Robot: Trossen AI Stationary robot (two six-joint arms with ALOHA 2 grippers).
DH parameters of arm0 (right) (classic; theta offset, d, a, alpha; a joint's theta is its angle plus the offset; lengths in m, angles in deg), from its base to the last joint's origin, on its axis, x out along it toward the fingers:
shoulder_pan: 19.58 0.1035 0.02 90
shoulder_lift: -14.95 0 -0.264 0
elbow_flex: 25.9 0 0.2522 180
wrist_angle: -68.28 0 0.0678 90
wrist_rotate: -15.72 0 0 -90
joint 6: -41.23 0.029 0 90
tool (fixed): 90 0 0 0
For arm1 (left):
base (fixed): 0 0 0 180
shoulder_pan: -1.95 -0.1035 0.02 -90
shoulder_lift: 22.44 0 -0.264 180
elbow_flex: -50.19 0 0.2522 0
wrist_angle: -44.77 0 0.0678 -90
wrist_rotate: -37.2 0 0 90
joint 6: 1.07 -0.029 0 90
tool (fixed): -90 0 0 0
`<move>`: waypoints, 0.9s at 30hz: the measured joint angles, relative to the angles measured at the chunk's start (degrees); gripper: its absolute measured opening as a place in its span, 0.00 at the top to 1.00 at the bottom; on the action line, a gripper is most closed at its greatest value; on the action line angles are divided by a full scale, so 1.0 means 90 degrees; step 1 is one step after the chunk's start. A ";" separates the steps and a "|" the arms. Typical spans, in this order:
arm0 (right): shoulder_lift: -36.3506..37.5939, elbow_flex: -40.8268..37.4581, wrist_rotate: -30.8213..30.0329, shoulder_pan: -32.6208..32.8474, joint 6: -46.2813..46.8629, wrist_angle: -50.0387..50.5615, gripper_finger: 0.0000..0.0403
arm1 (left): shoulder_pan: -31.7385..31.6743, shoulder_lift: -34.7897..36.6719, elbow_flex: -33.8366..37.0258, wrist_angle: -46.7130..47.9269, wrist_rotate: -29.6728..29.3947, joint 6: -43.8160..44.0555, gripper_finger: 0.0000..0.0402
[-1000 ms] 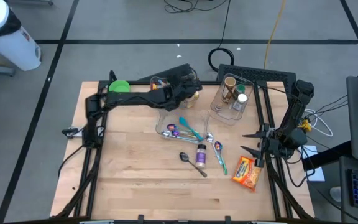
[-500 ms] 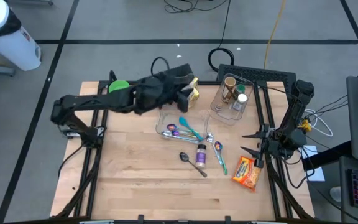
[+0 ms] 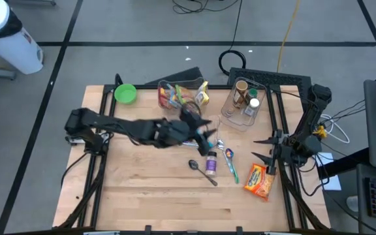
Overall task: Pick & Place Food Item
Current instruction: Put the green spoon into the bottom transparent bin
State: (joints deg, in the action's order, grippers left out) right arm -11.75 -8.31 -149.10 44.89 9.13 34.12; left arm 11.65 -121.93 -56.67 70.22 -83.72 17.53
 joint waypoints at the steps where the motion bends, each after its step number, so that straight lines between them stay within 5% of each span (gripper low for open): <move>1: 0.0000 0.0000 0.0000 -0.0018 0.0095 -0.0001 0.50 | 0.0040 -0.0149 0.0000 -0.0132 0.0015 0.0016 0.54; 17: 0.0001 0.0000 0.0007 -0.0047 0.1067 0.0020 0.50 | 0.0148 -0.2354 0.0007 -0.3442 0.1114 -0.0269 0.54; 22: 0.0000 0.0000 0.0002 -0.0047 0.1995 0.0264 0.50 | -0.0001 -0.2600 0.0010 -0.3372 0.1130 -0.0234 0.54; 27: -0.0140 0.0000 0.0001 -0.0046 0.4078 0.1514 0.50 | -0.0145 -0.2431 0.0012 -0.2547 0.1736 -0.0720 0.54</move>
State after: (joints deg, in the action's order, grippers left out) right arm -13.01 -8.31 -149.10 44.47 45.84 47.74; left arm 10.34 -143.81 -56.56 47.30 -68.10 11.05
